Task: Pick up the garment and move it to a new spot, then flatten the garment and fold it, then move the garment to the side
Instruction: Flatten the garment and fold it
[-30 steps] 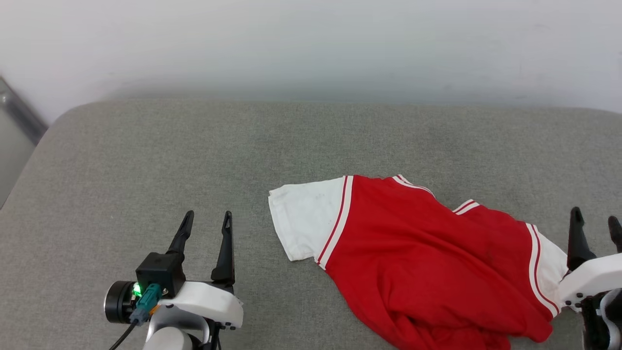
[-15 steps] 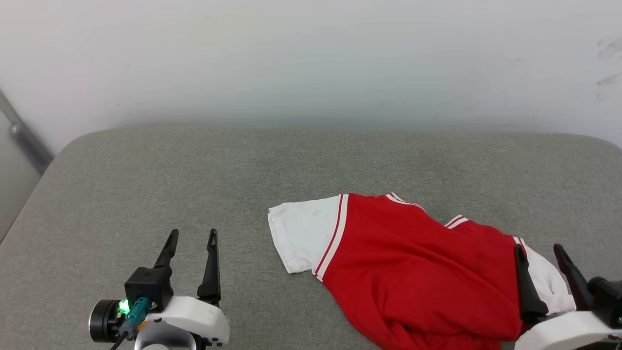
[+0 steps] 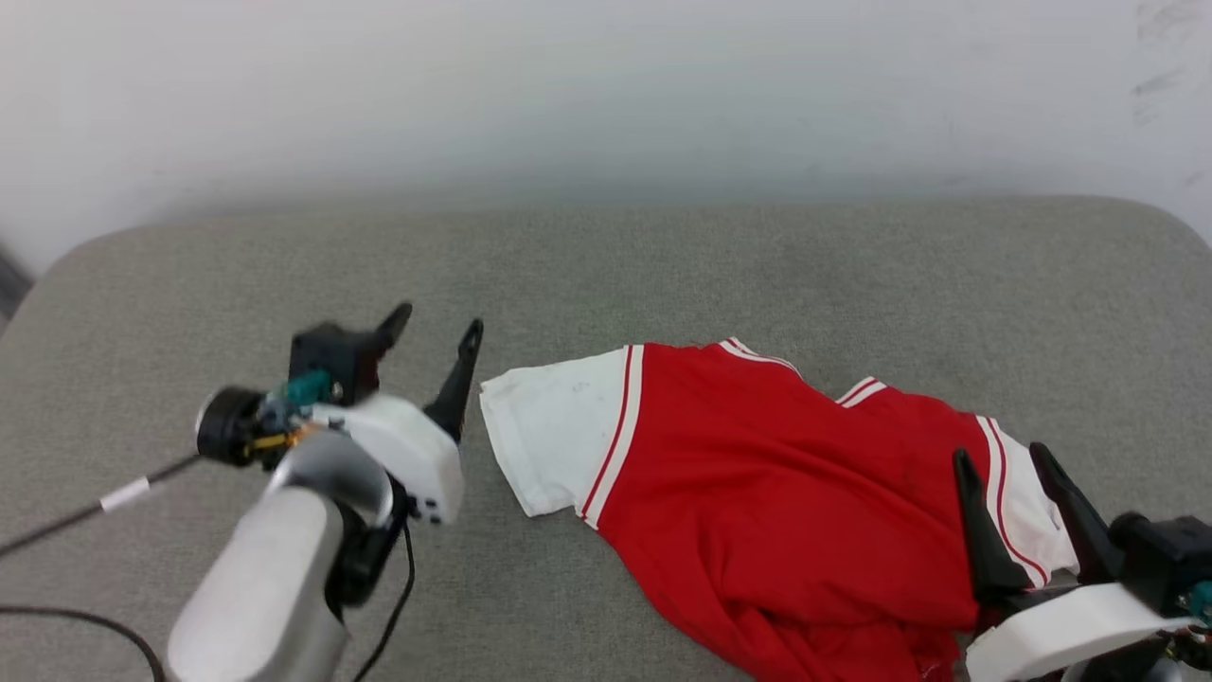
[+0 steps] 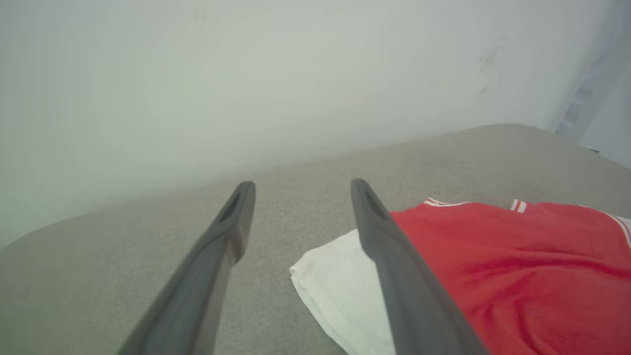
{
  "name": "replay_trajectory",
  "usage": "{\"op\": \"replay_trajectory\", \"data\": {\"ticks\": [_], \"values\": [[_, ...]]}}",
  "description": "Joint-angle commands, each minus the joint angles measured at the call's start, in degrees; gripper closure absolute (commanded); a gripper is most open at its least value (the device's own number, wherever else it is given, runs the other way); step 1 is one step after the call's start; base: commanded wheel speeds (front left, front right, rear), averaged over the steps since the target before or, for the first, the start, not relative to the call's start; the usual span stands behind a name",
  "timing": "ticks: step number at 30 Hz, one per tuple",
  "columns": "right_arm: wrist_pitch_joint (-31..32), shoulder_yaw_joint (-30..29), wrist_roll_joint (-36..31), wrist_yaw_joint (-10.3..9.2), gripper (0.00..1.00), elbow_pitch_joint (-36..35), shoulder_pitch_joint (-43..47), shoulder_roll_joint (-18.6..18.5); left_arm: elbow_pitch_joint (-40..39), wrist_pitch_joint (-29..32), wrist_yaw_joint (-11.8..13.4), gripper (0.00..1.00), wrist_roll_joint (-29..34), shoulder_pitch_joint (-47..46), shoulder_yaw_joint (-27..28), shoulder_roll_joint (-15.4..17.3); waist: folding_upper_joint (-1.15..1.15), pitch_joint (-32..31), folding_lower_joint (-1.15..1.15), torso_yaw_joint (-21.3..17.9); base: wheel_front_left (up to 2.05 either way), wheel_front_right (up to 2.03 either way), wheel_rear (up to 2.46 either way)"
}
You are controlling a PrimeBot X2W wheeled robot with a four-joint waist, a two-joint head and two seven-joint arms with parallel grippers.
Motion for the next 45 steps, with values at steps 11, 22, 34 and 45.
{"op": "replay_trajectory", "data": {"ticks": [11,22,34,45], "values": [[-3.1,2.8,1.2,-0.02,0.0,0.1,-6.8,0.1,13.3,29.1,-8.1,0.0,-8.9,-20.7,-2.8,7.7,0.0,11.6,0.0,-7.8,0.0,0.0,0.0],[-6.3,4.3,3.5,-0.02,0.0,4.0,-9.6,0.1,17.4,45.1,-8.5,0.0,-20.1,-22.9,-7.7,13.0,0.0,16.7,0.0,-11.3,0.0,0.0,0.0],[-6.4,3.7,4.6,-0.02,0.0,6.9,-9.8,0.1,22.4,41.6,-8.5,1.0,-22.4,-19.8,-11.2,10.9,0.0,15.8,0.0,-11.2,0.0,0.0,0.0],[-0.4,0.7,6.1,-0.02,0.0,8.4,-7.9,0.1,20.0,21.4,-2.0,1.0,-17.3,-18.7,-8.0,9.8,0.0,9.6,0.0,-6.1,0.0,0.0,0.0]]}}
